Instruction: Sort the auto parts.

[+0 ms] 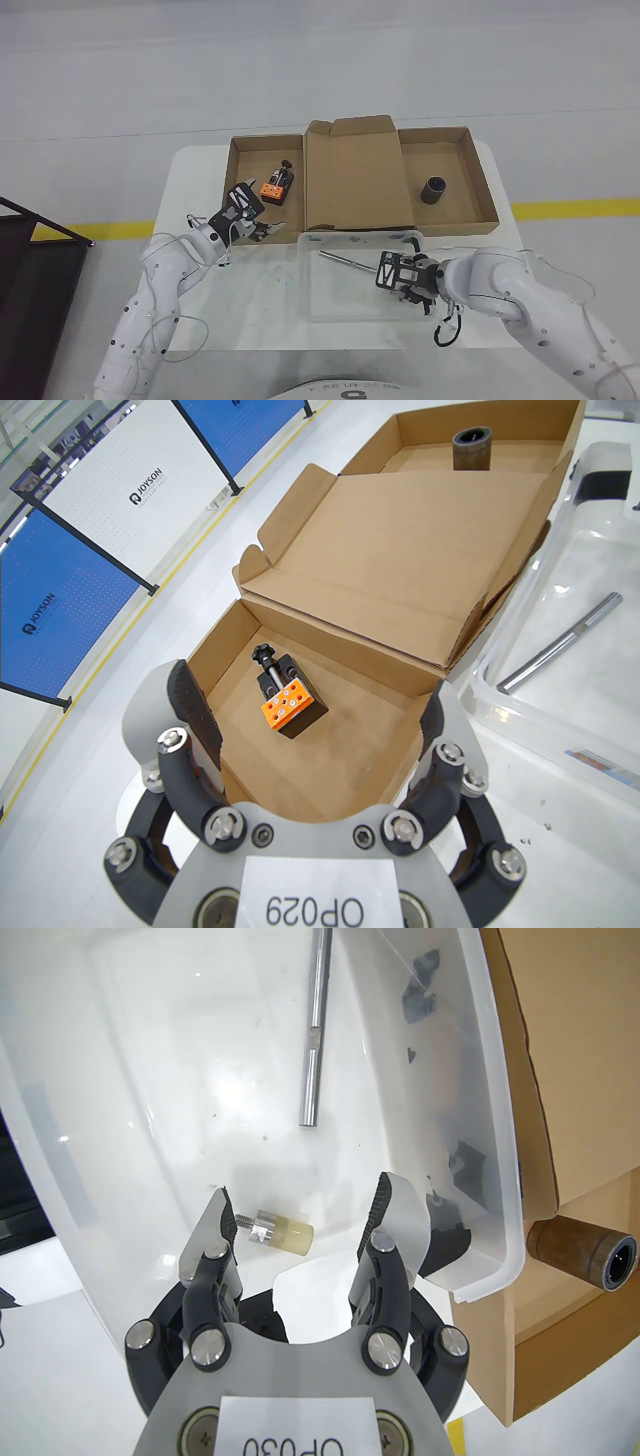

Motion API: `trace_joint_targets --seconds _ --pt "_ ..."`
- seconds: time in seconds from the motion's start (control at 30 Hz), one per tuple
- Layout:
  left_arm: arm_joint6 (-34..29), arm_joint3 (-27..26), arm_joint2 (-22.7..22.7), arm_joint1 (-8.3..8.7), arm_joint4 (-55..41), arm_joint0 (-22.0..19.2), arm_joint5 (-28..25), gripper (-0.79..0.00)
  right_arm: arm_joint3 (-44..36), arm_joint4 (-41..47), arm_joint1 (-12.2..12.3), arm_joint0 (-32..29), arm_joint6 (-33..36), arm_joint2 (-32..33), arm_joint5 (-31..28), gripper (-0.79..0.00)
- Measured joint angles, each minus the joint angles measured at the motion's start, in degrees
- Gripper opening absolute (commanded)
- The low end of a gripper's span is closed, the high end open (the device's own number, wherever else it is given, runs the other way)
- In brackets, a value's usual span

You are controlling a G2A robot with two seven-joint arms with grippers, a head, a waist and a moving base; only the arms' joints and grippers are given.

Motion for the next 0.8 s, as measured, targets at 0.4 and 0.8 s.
trace_joint_targets --seconds 0.4,0.8 --pt "0.0 0.0 0.0 0.0 0.0 0.0 0.0 0.0 -0.2 -4.9 -1.7 5.0 12.1 -6.7 3.3 -0.222" --pt "0.0 0.0 0.0 0.0 0.0 0.0 0.0 0.0 2.0 -6.0 -4.2 10.1 17.7 -13.7 4.3 -0.219"
